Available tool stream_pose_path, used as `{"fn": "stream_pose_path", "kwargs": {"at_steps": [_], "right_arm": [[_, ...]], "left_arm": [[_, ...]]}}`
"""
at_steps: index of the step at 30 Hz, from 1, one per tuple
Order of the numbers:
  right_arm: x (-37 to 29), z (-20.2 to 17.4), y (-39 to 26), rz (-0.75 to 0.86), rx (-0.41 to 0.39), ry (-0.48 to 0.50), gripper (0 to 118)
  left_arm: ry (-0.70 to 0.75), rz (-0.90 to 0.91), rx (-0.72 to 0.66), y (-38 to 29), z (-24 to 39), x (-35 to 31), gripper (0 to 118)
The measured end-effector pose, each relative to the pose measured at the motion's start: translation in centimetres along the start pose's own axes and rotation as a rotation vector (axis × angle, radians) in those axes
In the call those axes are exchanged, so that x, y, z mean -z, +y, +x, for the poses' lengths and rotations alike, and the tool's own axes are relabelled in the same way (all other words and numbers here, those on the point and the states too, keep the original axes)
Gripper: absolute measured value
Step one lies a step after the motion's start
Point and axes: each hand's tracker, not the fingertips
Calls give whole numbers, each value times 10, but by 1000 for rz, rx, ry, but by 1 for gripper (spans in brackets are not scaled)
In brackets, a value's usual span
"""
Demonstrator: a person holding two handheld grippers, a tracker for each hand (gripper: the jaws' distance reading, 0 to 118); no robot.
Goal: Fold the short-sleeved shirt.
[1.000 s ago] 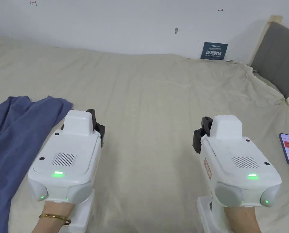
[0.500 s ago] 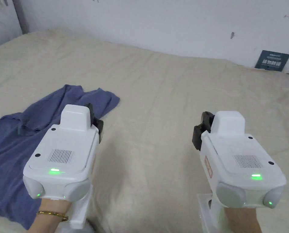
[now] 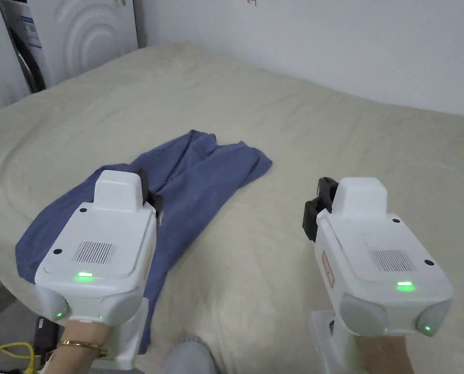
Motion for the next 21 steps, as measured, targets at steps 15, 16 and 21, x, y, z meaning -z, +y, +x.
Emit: {"fn": "stream_pose_path", "kwargs": {"at_steps": [15,16,21], "right_arm": [[7,-9,3,-5,-4,18,0],[8,-8,3,-5,-3,16,0],[12,-5,0,-13,-1,8,0]], "left_arm": [[-4,-56,-8,4,-5,22,32],[-19,-71,-21,4,-5,26,58],[-91,-141,-70,4,-4,60,118]]}}
